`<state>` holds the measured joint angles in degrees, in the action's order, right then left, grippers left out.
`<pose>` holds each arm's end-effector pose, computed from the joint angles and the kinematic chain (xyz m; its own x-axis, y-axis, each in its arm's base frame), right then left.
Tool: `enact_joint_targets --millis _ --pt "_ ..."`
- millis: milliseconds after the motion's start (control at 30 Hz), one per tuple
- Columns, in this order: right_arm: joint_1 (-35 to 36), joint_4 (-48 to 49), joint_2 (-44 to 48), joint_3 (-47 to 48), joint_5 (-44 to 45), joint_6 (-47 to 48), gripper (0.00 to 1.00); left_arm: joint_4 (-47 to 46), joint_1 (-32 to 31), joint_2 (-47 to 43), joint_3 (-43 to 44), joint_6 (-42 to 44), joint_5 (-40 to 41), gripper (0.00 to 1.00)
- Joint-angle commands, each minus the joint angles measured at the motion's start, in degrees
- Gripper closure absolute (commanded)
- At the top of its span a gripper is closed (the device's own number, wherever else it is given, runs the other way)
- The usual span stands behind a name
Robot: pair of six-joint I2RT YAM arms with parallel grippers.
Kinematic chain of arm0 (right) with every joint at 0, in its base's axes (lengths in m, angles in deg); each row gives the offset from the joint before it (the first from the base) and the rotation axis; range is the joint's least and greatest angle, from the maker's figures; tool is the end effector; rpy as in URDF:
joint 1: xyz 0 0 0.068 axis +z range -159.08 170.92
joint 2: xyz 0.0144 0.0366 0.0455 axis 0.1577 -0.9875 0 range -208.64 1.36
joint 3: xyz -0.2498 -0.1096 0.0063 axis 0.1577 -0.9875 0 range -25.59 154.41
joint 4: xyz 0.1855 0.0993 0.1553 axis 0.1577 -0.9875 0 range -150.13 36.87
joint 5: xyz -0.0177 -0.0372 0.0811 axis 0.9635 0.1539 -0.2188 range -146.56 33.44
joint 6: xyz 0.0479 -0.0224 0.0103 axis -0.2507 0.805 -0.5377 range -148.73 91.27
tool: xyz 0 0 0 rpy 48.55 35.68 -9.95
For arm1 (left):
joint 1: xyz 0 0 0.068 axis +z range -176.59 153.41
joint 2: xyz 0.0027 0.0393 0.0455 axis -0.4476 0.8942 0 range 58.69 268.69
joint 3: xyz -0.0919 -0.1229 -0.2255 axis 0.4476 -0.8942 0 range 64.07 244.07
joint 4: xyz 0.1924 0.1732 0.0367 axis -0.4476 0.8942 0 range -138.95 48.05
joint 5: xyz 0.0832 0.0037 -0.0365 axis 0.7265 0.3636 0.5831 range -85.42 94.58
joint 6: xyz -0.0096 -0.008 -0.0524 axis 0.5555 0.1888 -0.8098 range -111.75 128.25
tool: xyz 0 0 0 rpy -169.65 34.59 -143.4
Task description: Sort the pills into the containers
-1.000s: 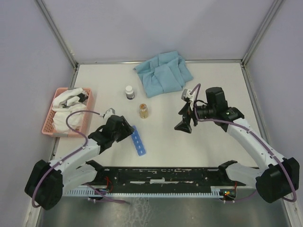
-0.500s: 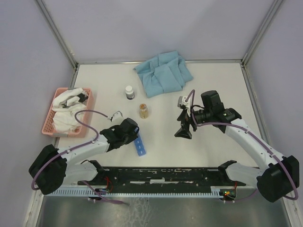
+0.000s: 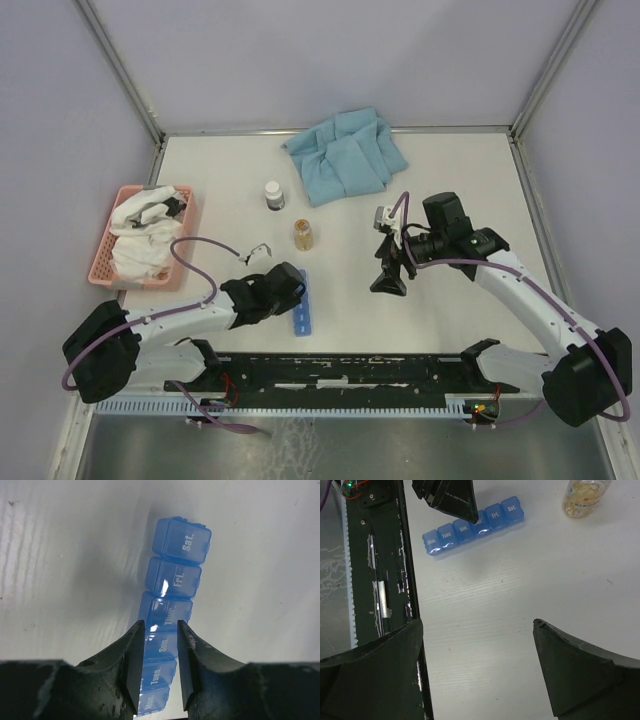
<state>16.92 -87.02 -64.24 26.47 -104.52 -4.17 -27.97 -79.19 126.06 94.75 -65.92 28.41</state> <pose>0.1947 0.1242 0.2829 -0.2925 -0.4522 -0.8426 -0.9528 0.2130 0.2164 0.1376 -0.1564 0.1688 -0.7129 -0.5166 -0.4743 -0.3313 0.8442 -0.4214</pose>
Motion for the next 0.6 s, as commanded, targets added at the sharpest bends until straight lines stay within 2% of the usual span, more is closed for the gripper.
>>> enact_joint_targets --millis 0,300,367,567 --pt "0.44 0.59 0.04 2.29 -0.79 0.75 0.0 0.78 -3.12 -0.99 -0.23 -2.72 1.04 0.6" --pt "0.71 7.79 -5.43 0.85 -0.26 -12.02 0.0 -0.72 -7.87 1.01 -0.18 0.27 -0.72 0.59" --pt "0.7 8.82 -7.07 0.85 1.4 -14.66 0.0 -4.76 -8.94 0.93 -0.83 3.03 -2.09 0.59" --pt "0.44 6.19 -10.9 4.49 9.74 -18.57 0.01 -25.35 -10.26 2.53 -5.43 8.9 -7.75 0.59"
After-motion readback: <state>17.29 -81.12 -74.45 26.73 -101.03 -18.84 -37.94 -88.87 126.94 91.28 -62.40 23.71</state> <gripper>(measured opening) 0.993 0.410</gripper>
